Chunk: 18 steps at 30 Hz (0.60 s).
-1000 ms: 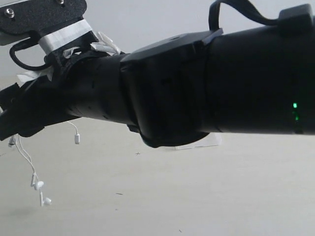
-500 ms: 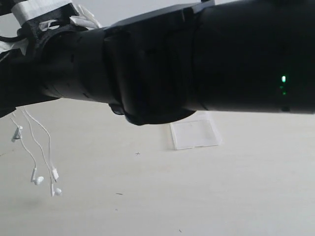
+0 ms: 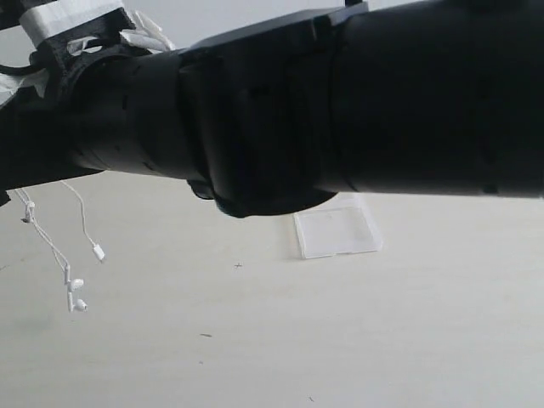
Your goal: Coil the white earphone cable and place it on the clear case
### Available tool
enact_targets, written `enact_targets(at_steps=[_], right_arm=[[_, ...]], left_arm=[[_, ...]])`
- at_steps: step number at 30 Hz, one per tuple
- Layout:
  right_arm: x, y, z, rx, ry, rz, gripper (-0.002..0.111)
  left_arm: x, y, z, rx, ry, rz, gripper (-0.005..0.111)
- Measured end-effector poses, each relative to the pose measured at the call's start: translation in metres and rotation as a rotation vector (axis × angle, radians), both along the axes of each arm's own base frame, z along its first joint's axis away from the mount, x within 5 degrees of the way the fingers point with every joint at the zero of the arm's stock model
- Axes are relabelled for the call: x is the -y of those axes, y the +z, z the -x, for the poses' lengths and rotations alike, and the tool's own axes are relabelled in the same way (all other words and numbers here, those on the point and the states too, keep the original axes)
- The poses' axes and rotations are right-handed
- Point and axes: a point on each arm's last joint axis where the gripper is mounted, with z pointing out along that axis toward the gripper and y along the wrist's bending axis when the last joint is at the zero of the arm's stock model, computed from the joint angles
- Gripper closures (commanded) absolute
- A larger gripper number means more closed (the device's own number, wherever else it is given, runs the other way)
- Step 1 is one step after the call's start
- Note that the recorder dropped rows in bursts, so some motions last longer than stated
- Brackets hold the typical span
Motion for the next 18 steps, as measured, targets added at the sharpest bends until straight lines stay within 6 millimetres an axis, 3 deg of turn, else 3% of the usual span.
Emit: enact_targets(at_steps=[18], right_arm=[[-0.017,0.002,-0.007,0.095,0.053,0.026,0.006]], left_arm=[[-0.001,0.002,0.009,0.022,0.001,-0.059,0.107]])
